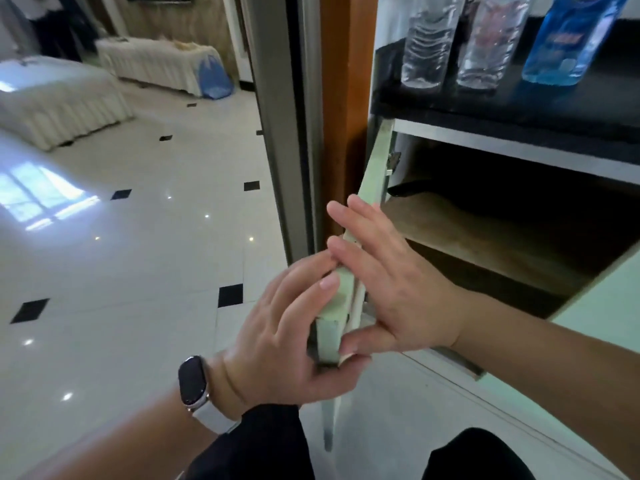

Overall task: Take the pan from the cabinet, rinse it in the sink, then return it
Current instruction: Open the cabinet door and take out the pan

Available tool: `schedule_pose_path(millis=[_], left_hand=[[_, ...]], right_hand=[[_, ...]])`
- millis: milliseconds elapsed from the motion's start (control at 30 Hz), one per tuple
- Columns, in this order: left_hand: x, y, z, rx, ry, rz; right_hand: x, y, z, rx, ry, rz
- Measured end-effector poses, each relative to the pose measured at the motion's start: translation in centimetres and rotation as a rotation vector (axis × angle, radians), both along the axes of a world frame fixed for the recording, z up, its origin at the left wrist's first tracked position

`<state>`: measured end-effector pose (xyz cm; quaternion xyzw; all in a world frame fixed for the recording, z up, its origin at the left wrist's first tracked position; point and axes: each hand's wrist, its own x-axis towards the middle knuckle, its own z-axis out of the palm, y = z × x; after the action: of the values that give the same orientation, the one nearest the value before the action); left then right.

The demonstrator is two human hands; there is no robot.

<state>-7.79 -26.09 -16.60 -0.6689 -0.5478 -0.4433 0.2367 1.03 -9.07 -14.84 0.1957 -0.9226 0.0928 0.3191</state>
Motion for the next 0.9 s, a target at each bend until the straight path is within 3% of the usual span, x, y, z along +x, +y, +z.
schedule_pose_path(millis=[433,567,700,900], left_hand=[[-9.2,-4.8,0.8,0.007,0.129,0.23],[-11.1,-5.7,2.0,0.017,0.297,0.357],[-10.8,-6.1,2.3,0.023,0.338,0.41],[-6.7,-4.9,5.6,-0.016,0.454,0.531]], right_hand=[[-8.5,-2.9,-1.3,-0.036,0.151,-0.108],[-9.8,-3.2,-1.2,0.007,0.18,-0.147],[-9.5,-3.4,-1.0,0.02,0.213,-0.152],[-8.2,-1.7,-0.1,0.074,0.092,-0.114]])
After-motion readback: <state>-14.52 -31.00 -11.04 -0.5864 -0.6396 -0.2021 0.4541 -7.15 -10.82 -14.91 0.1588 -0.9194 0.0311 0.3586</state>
